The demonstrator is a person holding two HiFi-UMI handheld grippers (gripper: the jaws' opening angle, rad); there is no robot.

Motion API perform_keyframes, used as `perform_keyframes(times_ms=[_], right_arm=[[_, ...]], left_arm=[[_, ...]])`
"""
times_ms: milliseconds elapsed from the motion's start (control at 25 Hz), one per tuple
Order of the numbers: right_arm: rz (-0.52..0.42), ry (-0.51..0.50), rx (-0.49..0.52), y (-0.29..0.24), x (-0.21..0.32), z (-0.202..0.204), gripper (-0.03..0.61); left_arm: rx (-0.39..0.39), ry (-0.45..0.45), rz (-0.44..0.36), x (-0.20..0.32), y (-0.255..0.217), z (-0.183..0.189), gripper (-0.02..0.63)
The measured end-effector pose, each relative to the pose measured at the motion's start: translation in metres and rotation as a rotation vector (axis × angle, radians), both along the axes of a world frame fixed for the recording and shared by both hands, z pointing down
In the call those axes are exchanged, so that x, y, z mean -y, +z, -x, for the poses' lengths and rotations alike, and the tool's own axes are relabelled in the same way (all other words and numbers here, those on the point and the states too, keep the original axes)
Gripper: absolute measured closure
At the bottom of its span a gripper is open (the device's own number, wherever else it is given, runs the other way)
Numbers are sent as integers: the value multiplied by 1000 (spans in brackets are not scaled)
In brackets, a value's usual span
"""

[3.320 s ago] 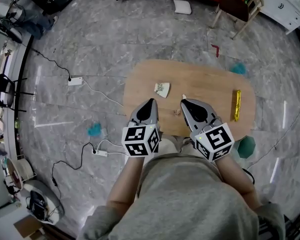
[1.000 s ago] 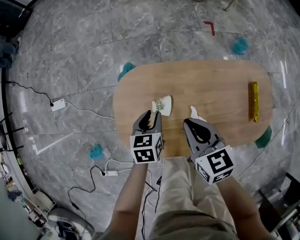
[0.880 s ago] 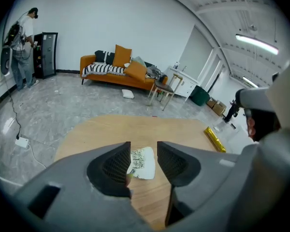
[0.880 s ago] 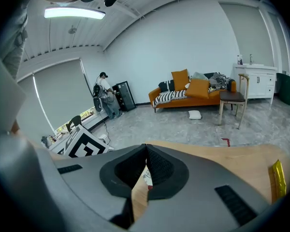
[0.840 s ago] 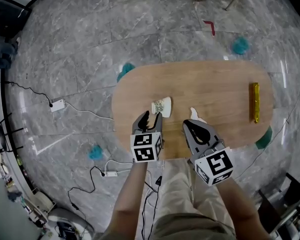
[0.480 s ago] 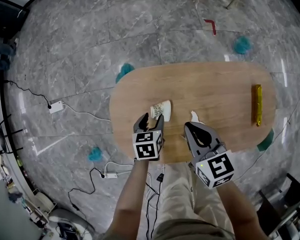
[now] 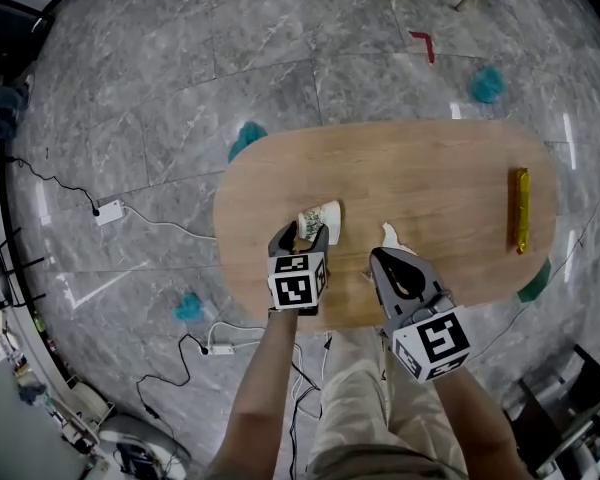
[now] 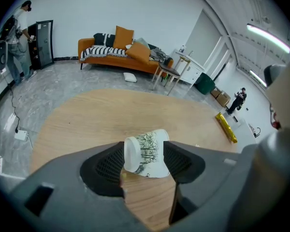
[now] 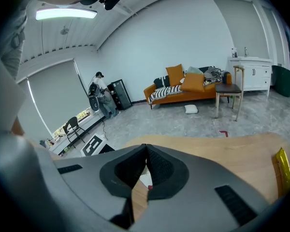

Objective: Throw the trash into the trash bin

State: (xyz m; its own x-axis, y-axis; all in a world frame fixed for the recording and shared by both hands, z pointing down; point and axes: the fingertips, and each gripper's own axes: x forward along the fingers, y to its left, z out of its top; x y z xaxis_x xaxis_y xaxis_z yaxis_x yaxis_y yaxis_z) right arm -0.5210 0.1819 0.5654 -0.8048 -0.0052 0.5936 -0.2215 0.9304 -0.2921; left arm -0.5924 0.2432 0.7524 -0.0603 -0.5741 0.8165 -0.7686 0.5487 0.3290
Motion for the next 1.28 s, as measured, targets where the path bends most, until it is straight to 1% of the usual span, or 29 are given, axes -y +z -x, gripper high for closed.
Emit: perform_keyframes(times_ms=[280,320,360,400,560,840,1000,1280], right_arm=[[6,5,1,3,-1,0,569],[6,5,2,3,-2,0,569],[6,4,1,3,-2,0,569],[6,4,1,3,-3,0,569],[5,3,4,2,-4,1,569],[3,-7,16,-5,-6,4,569],[-3,-10,21,-13,-8,5,569],[-16,-14,45,-31,-10,-1,569]], left_arm=[[-15,-12,43,-4,14,-1,373],[-14,-14,51,-6,16,-1,394],[-12,-14,55,-7,17,-1,432],[-13,-14,56,-7,17,-1,439],[-20,-13,38,-6,14,1,459],[-29,-6,7,-2,0,-1,466],[-34,-8,-13,-1,-14,-4,468],[-20,-13,-47,0,-44,-13,469]])
